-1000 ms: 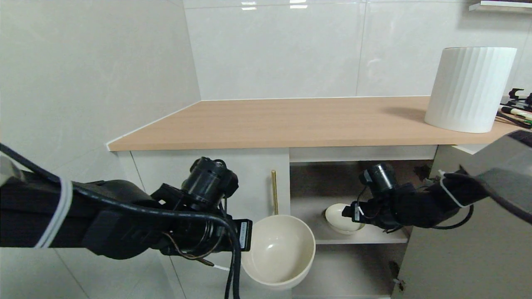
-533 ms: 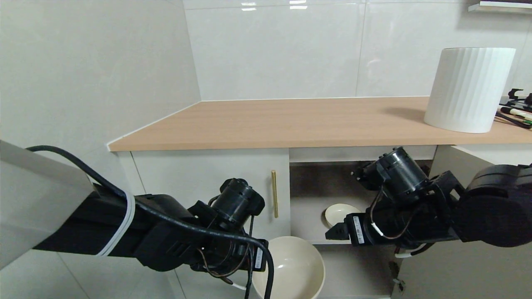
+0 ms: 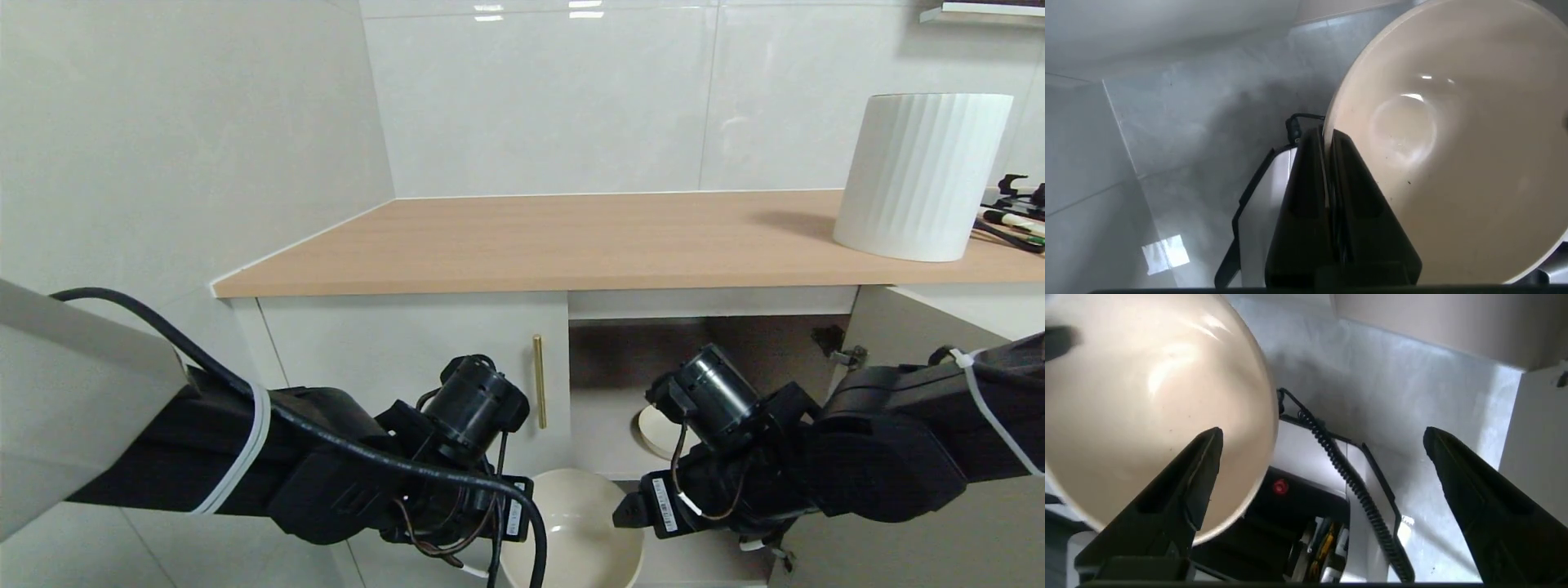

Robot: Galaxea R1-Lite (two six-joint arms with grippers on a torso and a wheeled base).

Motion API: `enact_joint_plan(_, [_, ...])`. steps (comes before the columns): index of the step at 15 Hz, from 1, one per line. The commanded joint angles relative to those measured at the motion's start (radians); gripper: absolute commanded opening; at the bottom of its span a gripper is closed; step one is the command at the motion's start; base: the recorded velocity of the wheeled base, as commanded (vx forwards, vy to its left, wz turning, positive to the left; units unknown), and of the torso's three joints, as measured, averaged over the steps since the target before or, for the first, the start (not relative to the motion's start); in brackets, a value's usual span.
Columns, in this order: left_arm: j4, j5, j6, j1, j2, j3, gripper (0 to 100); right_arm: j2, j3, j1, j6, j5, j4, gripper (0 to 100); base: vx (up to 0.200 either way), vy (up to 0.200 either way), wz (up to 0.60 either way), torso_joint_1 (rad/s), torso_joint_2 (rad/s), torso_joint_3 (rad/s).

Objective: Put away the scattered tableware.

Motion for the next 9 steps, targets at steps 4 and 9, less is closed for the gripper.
enact_joint_plan(4, [0.000,0.000,-0.001,-0.008,-0.003,0.001,0,0.037,-0.002,0.001,0.017,-0.001,-0.011,100,0.000,0.000,0.00,0.000,0.00,0.000])
enact_joint_plan(9, [0.000,0.000,-0.001,-0.008,-0.003,0.001,0,0.037,-0.004,0.009,0.019,0.002,-0.011,0,0.000,0.000,0.00,0.000,0.00,0.000])
